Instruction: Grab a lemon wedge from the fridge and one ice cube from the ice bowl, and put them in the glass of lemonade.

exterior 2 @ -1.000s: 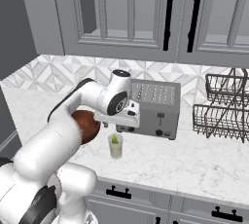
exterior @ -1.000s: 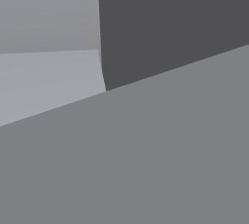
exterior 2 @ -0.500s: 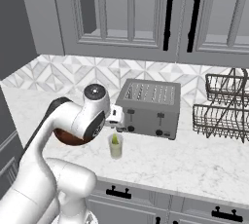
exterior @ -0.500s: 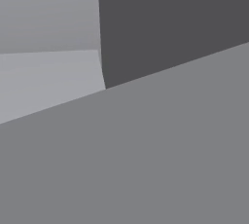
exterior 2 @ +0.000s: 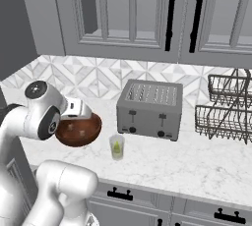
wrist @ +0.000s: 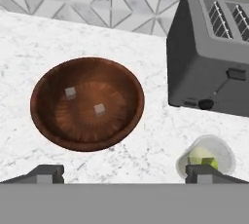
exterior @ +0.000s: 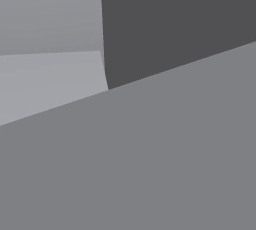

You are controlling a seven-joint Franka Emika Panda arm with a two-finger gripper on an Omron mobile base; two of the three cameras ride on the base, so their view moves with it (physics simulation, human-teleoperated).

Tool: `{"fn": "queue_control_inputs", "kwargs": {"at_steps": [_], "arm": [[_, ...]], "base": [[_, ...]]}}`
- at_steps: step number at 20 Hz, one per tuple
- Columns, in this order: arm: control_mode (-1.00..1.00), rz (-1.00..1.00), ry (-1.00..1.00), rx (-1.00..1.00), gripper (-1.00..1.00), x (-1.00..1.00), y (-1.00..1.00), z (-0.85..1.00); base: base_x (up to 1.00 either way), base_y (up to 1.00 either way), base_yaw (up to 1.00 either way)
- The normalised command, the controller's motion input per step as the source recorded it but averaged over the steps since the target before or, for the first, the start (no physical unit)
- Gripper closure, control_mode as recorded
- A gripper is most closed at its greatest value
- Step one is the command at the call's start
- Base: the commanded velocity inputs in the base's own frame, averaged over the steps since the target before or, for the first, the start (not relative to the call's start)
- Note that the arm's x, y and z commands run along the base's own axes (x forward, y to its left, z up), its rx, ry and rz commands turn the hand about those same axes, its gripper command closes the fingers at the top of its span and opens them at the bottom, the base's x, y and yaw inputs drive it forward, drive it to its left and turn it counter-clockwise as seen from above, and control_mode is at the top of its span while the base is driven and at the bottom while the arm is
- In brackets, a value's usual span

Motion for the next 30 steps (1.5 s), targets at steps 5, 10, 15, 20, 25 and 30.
{"fn": "queue_control_inputs", "kwargs": {"at_steps": [5, 10, 15, 20, 25, 30], "arm": [[-1.00, 0.08, 0.09, 0.05, -1.00, 0.00, 0.47, -0.10], [-1.00, 0.05, 0.26, 0.04, -1.00, 0.27, 0.06, -0.28], [-1.00, 0.00, 0.04, -0.09, -1.00, 0.46, 0.17, -0.29], [-1.00, 0.01, 0.08, -0.03, -1.00, 0.36, 0.00, -0.48], [-1.00, 0.01, 0.17, -0.02, -1.00, 0.36, 0.00, -0.51], [-1.00, 0.01, 0.05, 0.00, -1.00, 0.41, 0.00, -0.48]], "base": [[0.00, 0.00, 0.00], [0.00, 0.00, 0.00], [0.00, 0.00, 0.00], [0.00, 0.00, 0.00], [0.00, 0.00, 0.00], [0.00, 0.00, 0.00]]}}
